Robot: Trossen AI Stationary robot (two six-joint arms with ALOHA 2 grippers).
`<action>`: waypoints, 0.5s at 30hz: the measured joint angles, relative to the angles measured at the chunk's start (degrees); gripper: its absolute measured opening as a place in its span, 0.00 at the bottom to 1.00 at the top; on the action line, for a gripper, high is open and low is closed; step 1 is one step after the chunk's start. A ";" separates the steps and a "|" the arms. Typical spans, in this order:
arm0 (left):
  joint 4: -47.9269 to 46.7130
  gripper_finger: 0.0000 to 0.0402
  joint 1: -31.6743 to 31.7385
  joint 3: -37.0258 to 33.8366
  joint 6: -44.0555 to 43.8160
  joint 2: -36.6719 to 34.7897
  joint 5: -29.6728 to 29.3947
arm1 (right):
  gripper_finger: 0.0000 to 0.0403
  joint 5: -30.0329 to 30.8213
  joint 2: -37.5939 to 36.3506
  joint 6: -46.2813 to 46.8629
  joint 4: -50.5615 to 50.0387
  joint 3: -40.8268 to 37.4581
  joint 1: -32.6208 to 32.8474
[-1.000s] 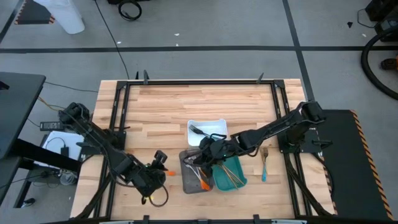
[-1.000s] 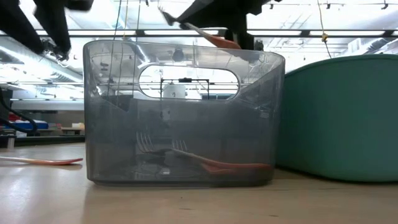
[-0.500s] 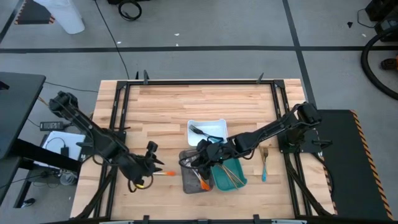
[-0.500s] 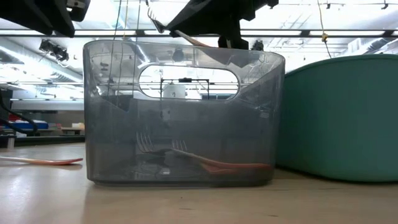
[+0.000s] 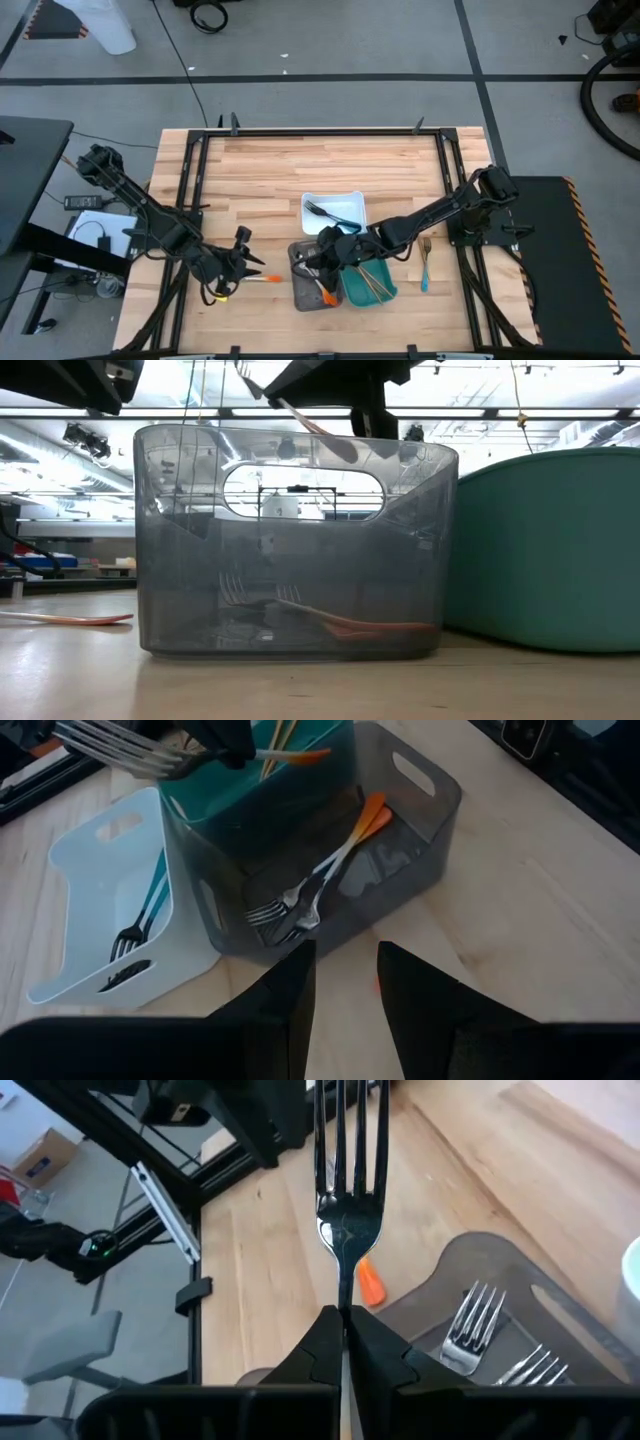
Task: Sort silverware by color (type)
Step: Put the orange fork into the black bin
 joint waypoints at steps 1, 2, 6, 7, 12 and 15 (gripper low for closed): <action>0.31 0.29 0.00 0.00 -0.01 0.00 0.00 | 0.04 0.31 0.00 -0.35 0.17 0.00 0.11; 0.52 0.29 0.01 0.00 -0.01 0.00 0.00 | 0.04 0.54 0.00 -0.77 0.53 0.00 0.24; 0.78 0.29 0.07 0.00 -0.01 0.00 0.00 | 0.04 0.88 0.99 -1.38 2.95 -0.03 0.76; 0.89 0.29 0.07 0.00 -0.01 0.00 0.00 | 0.04 0.83 1.76 -1.29 3.70 -0.04 0.80; 1.11 0.29 0.07 0.00 -0.43 0.02 0.00 | 0.04 -0.76 4.26 -0.69 5.98 -0.09 0.78; 1.11 0.29 0.07 -0.02 -0.58 0.02 0.00 | 0.04 -1.46 4.80 -0.33 5.53 -0.09 0.91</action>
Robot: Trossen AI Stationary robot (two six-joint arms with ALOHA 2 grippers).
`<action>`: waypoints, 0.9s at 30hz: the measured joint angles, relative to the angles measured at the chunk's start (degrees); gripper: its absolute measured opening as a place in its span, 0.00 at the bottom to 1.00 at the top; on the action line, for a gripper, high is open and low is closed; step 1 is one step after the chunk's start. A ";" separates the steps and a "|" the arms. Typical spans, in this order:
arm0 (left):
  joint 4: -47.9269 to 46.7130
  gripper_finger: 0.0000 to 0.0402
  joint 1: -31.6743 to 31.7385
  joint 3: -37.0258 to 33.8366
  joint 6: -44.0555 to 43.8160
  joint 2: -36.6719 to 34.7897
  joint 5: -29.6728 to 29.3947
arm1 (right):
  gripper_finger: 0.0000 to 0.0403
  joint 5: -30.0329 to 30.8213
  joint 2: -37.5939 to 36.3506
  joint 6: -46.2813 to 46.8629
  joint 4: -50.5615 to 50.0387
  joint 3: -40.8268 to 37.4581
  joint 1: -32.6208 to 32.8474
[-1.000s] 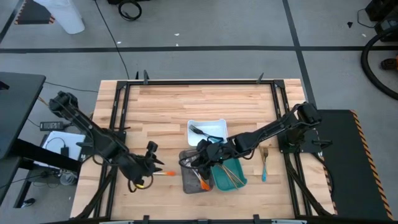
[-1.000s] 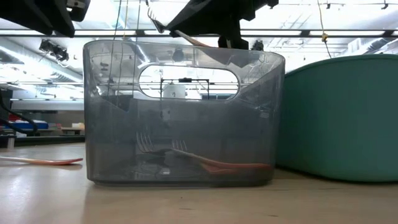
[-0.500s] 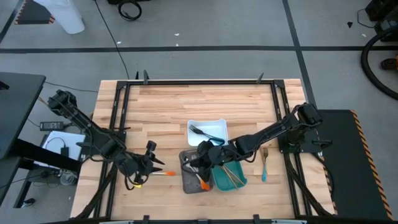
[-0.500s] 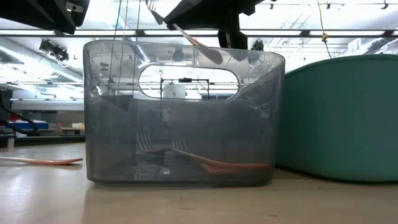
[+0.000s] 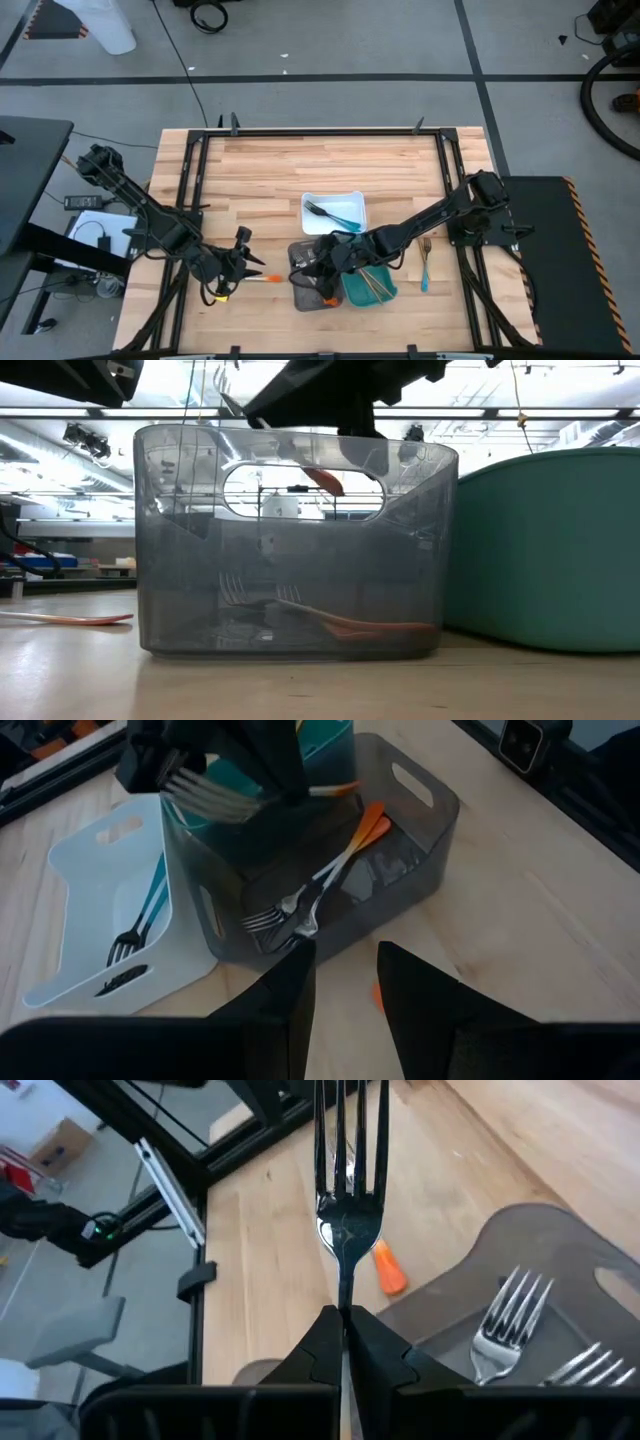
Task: Sort silverware by color (type)
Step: Put the orange fork into the black bin
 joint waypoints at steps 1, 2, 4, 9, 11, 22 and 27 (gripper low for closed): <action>-0.14 0.29 0.00 0.00 0.02 0.00 0.00 | 0.04 -0.10 0.42 0.02 0.24 0.06 0.02; -0.04 0.29 0.00 0.00 0.22 0.00 0.00 | 0.04 -0.14 0.62 0.00 0.02 0.11 0.04; 0.20 0.29 0.00 0.00 0.24 0.00 0.00 | 0.04 -0.22 0.87 0.00 -0.73 -0.01 0.04; 0.15 0.29 0.00 0.00 0.15 0.00 0.00 | 0.04 -0.49 1.26 0.02 -1.55 0.02 0.02; 0.17 0.29 0.00 0.00 0.15 0.00 0.00 | 0.04 -0.51 1.26 0.02 -1.63 0.02 0.02; 0.22 0.29 0.00 0.00 0.22 0.00 0.00 | 0.04 -3.77 0.62 2.92 -7.64 0.07 -0.64; 0.59 0.29 0.00 0.00 0.46 0.00 0.00 | 0.04 -3.92 0.64 5.98 -12.87 0.02 -2.03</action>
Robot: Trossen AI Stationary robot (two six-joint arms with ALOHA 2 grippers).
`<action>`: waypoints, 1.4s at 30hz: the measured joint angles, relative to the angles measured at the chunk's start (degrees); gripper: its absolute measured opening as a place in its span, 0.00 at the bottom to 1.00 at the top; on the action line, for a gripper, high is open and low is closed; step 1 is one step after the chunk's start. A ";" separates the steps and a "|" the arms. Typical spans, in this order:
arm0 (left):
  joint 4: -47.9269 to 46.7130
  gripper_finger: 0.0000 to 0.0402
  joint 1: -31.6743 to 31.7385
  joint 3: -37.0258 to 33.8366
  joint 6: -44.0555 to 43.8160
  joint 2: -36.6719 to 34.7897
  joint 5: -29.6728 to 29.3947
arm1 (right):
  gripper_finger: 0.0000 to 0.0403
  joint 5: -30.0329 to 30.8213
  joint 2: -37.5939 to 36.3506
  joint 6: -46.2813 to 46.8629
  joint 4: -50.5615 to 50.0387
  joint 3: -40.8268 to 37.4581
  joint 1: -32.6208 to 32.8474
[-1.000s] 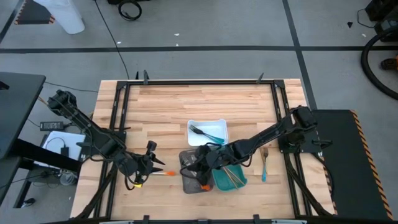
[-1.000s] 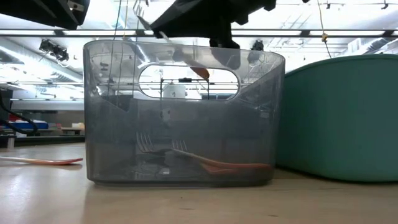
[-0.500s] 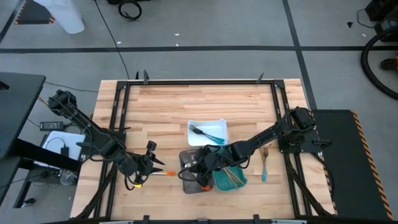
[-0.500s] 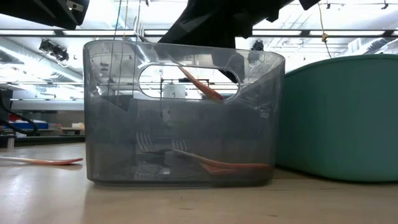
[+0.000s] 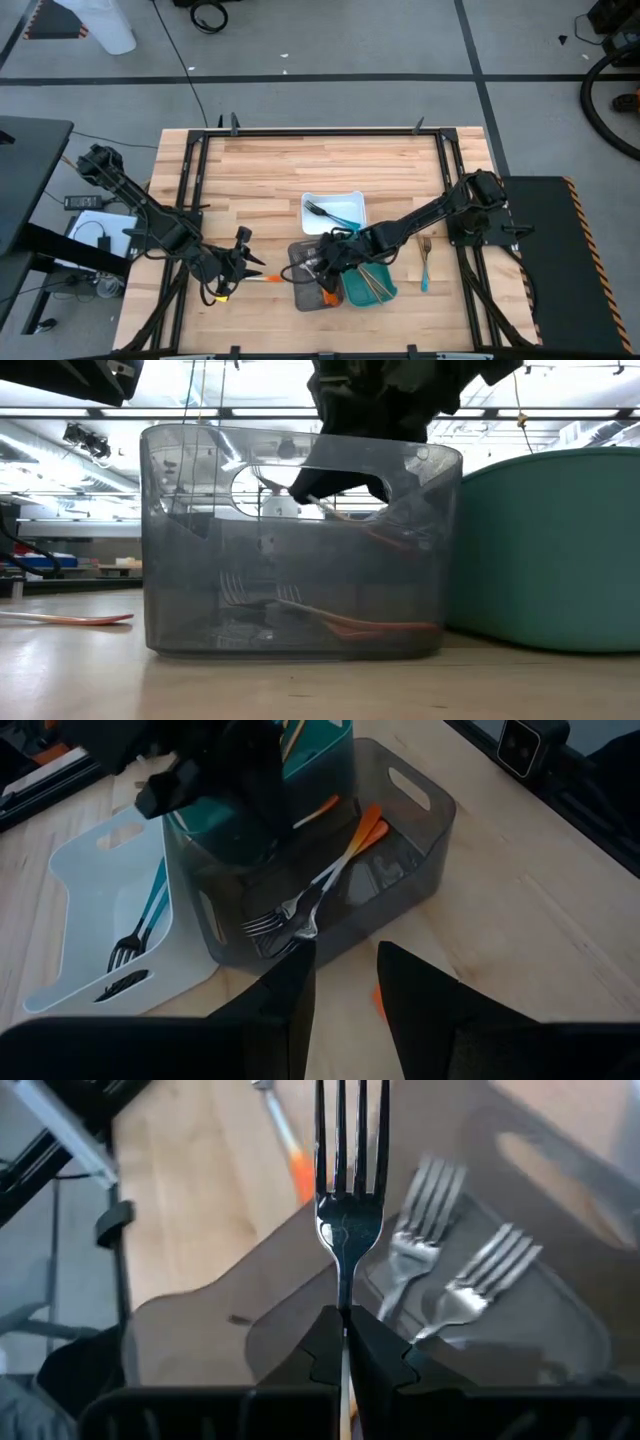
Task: Sort silverware by color (type)
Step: Put the orange fork into the black bin, then put the blue fork into the white bin
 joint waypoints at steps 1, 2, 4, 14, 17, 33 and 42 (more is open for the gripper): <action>0.03 0.29 0.00 0.00 0.00 0.01 0.00 | 0.04 0.00 0.00 0.54 -0.20 0.00 -0.28; 0.07 0.29 0.00 0.00 0.00 0.02 0.00 | 0.04 -0.17 0.00 0.84 -0.33 0.00 -0.47; 0.07 0.29 0.00 0.00 0.00 0.02 0.00 | 0.04 -1.23 0.00 1.11 -0.20 0.00 -0.75; 0.07 0.29 0.00 0.00 -0.76 0.02 0.60 | 0.04 -1.53 0.00 1.12 -0.64 0.00 -1.05; 0.07 0.29 0.00 0.00 -0.81 0.02 0.66 | 0.04 -1.55 0.00 1.12 -0.71 0.00 -1.12; 0.07 0.29 -0.11 0.00 -2.03 0.02 0.66 | 0.25 -1.55 0.00 1.14 -1.76 0.00 -1.76; 0.07 0.29 -0.09 0.02 -2.07 0.02 0.66 | 0.29 -1.75 0.02 1.14 -1.72 0.00 -1.89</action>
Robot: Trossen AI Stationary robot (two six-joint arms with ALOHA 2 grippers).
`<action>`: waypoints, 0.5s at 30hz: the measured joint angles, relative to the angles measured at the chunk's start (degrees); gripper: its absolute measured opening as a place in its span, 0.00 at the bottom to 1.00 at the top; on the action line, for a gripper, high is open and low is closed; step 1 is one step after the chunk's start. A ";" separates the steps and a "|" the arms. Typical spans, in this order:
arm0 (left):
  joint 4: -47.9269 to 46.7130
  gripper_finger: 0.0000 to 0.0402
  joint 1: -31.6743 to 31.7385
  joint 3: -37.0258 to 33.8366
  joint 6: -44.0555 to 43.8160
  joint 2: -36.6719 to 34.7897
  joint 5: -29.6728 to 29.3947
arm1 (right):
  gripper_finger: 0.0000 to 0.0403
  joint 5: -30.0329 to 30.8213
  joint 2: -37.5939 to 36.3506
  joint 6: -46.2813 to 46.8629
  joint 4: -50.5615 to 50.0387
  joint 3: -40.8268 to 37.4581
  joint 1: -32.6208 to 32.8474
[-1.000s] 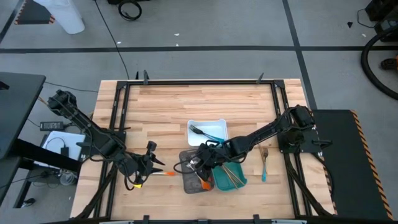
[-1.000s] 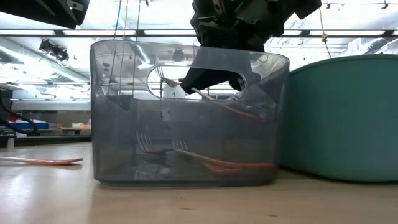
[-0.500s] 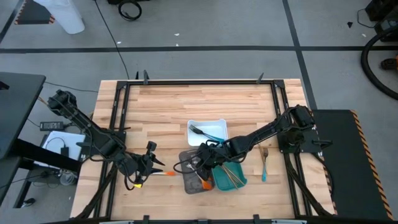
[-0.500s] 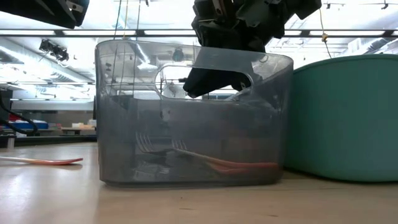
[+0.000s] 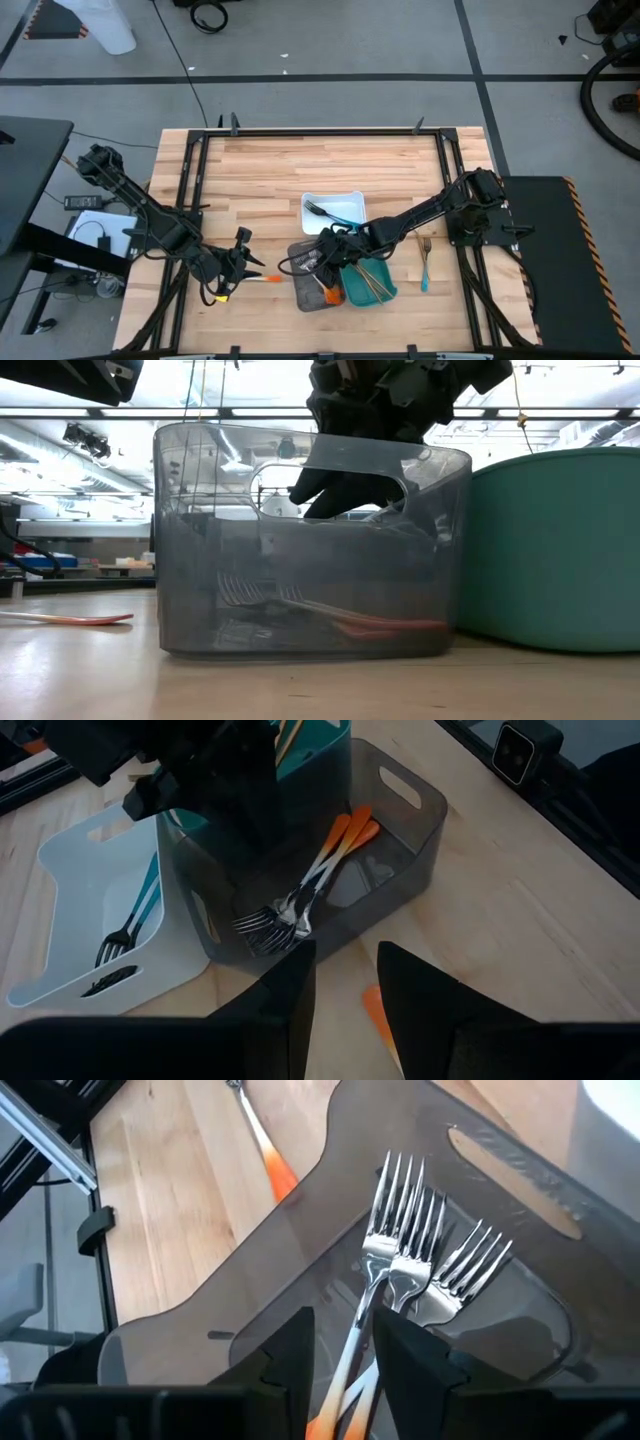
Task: Sort silverware by color (type)
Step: Put the blue fork into the white bin
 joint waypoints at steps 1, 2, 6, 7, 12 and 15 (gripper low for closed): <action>0.00 0.29 0.00 0.00 0.01 0.00 0.00 | 0.29 0.00 0.00 0.00 0.00 0.00 0.00; 0.00 0.29 0.00 0.00 0.00 0.00 0.00 | 0.29 0.00 0.00 0.00 0.00 0.00 0.00; -0.01 0.29 0.00 0.00 0.00 0.02 0.00 | 0.28 -0.01 0.00 0.00 0.00 0.00 0.00; -0.02 0.29 0.00 0.00 0.00 0.02 0.00 | 0.28 -0.25 0.00 0.00 0.00 0.00 -0.02; -0.04 0.29 0.00 0.00 0.02 0.02 0.00 | 0.28 -3.35 -0.32 0.00 0.05 0.00 -0.93; -0.09 0.29 0.00 0.01 0.02 0.02 0.00 | 0.28 -3.93 -1.19 -0.09 0.17 0.03 -1.31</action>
